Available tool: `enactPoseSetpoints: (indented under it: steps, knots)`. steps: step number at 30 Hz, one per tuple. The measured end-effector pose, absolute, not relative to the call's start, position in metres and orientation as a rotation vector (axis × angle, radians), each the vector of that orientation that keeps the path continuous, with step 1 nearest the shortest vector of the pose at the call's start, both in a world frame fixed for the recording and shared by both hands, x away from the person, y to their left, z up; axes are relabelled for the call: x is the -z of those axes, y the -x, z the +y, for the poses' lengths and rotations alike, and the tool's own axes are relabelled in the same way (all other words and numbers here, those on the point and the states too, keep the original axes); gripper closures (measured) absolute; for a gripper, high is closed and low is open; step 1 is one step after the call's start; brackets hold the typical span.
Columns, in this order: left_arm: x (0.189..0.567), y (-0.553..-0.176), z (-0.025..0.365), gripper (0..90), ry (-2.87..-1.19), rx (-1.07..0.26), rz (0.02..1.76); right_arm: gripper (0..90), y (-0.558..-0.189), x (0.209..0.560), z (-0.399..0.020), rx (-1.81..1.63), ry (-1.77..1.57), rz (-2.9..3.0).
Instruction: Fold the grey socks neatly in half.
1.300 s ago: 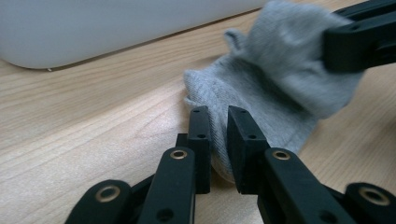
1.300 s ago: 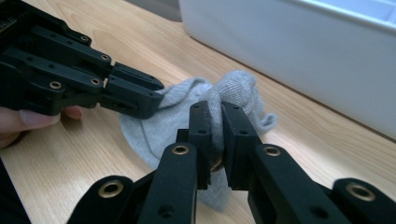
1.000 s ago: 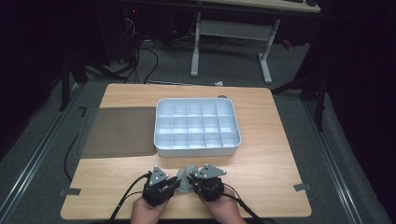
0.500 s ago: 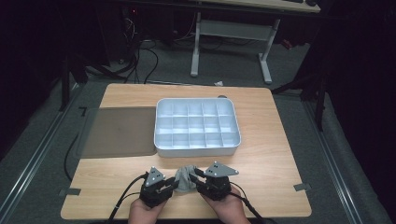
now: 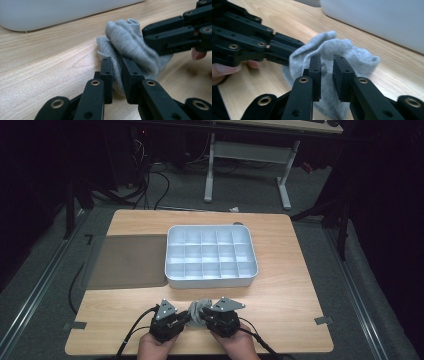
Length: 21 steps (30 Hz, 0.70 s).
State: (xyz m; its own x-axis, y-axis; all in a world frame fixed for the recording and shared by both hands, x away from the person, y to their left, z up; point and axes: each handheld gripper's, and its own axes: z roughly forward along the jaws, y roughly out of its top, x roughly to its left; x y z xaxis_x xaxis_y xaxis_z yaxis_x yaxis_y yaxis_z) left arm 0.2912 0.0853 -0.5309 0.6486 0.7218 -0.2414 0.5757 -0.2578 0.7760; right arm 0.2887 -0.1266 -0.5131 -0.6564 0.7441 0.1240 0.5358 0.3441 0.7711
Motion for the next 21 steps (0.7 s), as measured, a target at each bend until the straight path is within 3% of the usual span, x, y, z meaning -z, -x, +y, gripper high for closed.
enactPoseSetpoints:
  steps: [7, 13, 17, 21]
  knots:
    - [0.532, -0.29, 0.083, 80.5, -1.964, -0.207, 1.016, 80.4, -0.286, 0.517, -0.123, -1.209, -1.15, 2.381]
    - [0.532, -0.29, 0.083, 80.5, -1.963, -0.209, 1.02, 70.4, -0.277, 0.508, -0.129, -1.304, -1.171, 2.346]
    - [0.532, -0.29, 0.082, 80.6, -1.966, -0.21, 1.018, 70.2, -0.277, 0.515, -0.125, -1.25, -1.172, 2.375]
    - [0.532, -0.289, 0.082, 80.9, -1.969, -0.213, 1.02, 85.5, -0.28, 0.523, -0.119, -1.192, -1.153, 2.394]
